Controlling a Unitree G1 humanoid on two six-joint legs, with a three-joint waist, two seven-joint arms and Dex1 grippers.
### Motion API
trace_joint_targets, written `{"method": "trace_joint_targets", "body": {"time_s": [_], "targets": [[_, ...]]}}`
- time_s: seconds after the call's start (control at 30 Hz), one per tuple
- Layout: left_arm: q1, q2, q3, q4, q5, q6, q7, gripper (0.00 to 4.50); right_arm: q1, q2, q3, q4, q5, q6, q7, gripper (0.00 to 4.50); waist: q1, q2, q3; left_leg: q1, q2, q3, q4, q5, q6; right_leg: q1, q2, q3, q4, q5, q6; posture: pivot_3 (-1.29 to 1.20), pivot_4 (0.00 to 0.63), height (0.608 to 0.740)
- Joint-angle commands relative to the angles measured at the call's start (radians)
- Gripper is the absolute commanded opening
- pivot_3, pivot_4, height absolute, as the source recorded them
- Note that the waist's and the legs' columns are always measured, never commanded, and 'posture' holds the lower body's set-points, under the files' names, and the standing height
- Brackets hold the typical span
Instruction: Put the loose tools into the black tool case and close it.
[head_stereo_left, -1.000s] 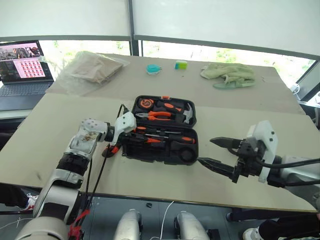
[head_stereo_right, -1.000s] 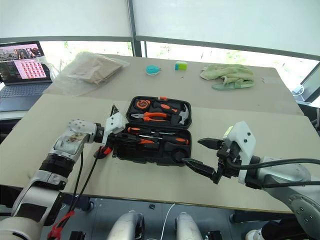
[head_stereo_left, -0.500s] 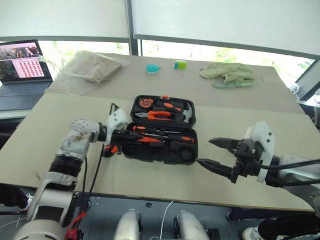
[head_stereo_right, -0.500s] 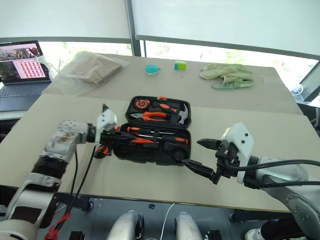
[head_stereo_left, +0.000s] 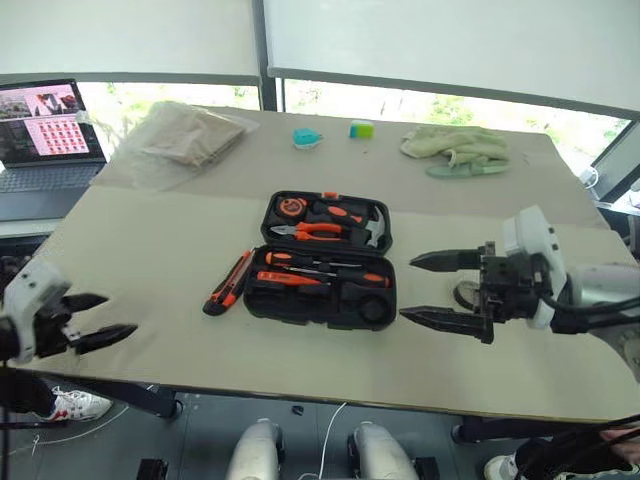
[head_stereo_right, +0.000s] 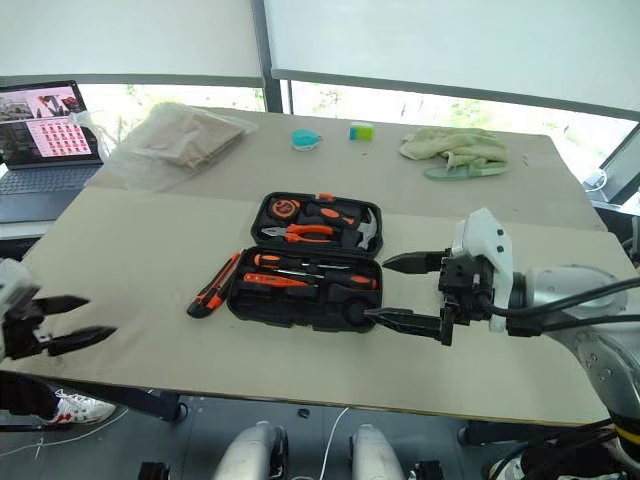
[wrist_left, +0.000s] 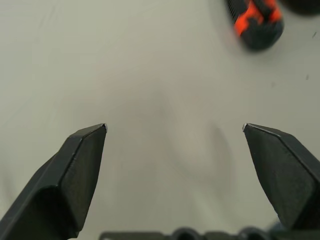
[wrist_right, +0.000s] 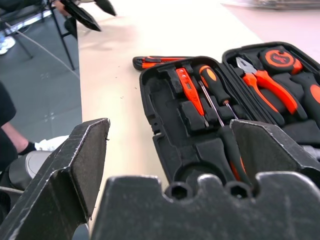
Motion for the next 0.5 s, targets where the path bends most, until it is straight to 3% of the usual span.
{"method": "trace_joint_targets", "body": {"time_s": [0.03, 0.17, 0.27, 0.37, 0.5], "targets": [[-0.028, 0.02, -0.018, -0.156, -0.061, 0.104, 0.046, 4.48, -0.018, 0.009, 0.008, 0.003, -0.028, -0.031, 0.026, 4.5, 0.01, 0.0, 0.0, 0.0, 0.0, 0.002, -0.001, -0.001, -0.002, 0.0, -0.002, -0.001, 0.0, 0.0, 0.0, 0.0, 0.15, 0.74], [-0.229, 0.001, -0.241, -0.305, -0.082, 0.379, 0.206, 4.48, 0.012, 0.016, -0.017, -0.046, -0.011, -0.007, 0.009, 4.5, 0.018, -0.001, 0.0, -0.001, -0.002, 0.003, -0.001, -0.002, -0.004, 0.002, -0.004, -0.002, -0.001, 0.002, 0.004, 0.0, 0.15, 0.74], [-0.339, -0.023, -0.376, -0.342, -0.066, 0.518, 0.3, 4.48, 0.038, 0.024, -0.03, -0.088, 0.003, 0.006, -0.013, 4.5, 0.011, -0.001, -0.001, -0.003, -0.002, 0.004, -0.001, 0.003, 0.005, 0.005, -0.002, -0.002, -0.001, 0.005, 0.009, 0.0, 0.15, 0.74], [-0.404, -0.033, -0.521, -0.355, -0.015, 0.537, 0.359, 4.48, 0.061, 0.033, -0.038, -0.126, 0.014, 0.017, -0.038, 4.5, -0.003, -0.001, -0.001, -0.004, -0.003, 0.003, -0.001, 0.003, 0.005, 0.004, 0.003, 0.0, 0.001, 0.005, 0.009, 0.0, 0.15, 0.74], [-0.509, -0.115, -0.602, -0.289, 0.005, 0.548, 0.43, 4.48, 0.081, 0.039, -0.049, -0.158, 0.032, 0.029, -0.075, 4.5, -0.01, -0.002, 0.0, -0.005, -0.001, 0.002, -0.002, 0.003, 0.005, 0.002, 0.009, 0.003, 0.0, 0.005, 0.009, 0.0, 0.15, 0.74]]}}
